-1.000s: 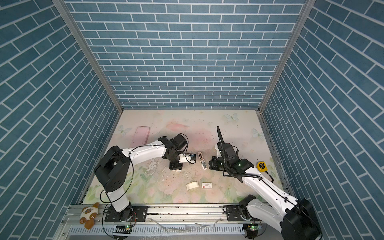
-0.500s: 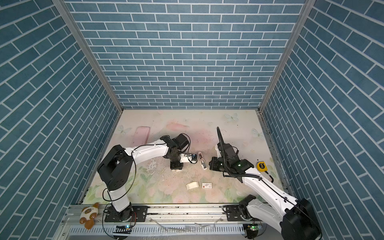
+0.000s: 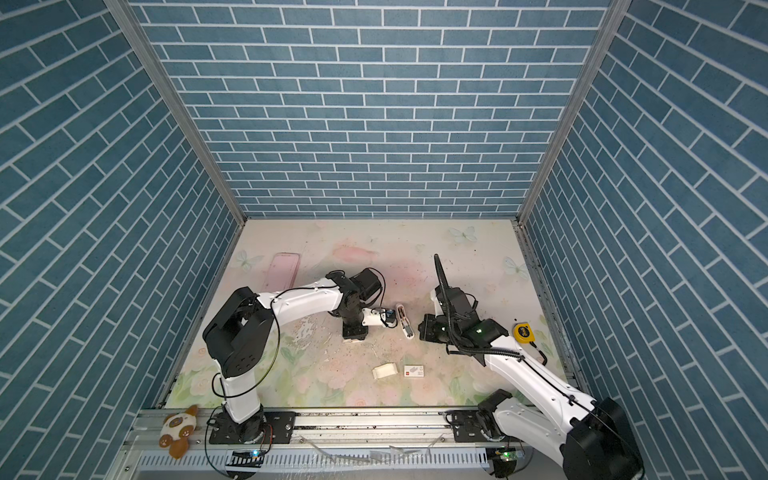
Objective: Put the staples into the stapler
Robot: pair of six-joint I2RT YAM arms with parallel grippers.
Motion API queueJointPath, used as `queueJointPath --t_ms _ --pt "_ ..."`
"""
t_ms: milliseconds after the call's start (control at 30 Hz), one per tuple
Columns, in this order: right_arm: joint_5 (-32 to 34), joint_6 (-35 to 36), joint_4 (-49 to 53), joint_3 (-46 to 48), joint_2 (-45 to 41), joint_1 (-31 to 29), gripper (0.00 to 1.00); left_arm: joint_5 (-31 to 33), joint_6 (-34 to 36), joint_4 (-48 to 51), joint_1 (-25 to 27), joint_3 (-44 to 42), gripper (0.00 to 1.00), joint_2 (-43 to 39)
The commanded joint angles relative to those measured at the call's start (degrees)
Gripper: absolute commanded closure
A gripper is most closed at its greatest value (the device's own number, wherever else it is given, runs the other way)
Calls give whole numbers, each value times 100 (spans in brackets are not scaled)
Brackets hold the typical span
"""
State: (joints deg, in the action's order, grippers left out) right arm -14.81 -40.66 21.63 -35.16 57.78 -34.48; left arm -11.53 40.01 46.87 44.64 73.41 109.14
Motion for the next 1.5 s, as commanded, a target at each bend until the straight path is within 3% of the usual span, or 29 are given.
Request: queueJointPath --t_ms 0,1033,1300,1467 --pt "-13 -69 39 54 -109 22 95 300 -1 41 71 -541 95 669" --pt "53 -38 -80 4 74 64 94 494 -104 208 71 -327 77 -587" --pt "97 174 -256 127 110 60 80 445 -133 121 71 -405 66 -658" --pt "-75 351 -602 191 302 63 74 376 -140 98 71 -384 54 -745"
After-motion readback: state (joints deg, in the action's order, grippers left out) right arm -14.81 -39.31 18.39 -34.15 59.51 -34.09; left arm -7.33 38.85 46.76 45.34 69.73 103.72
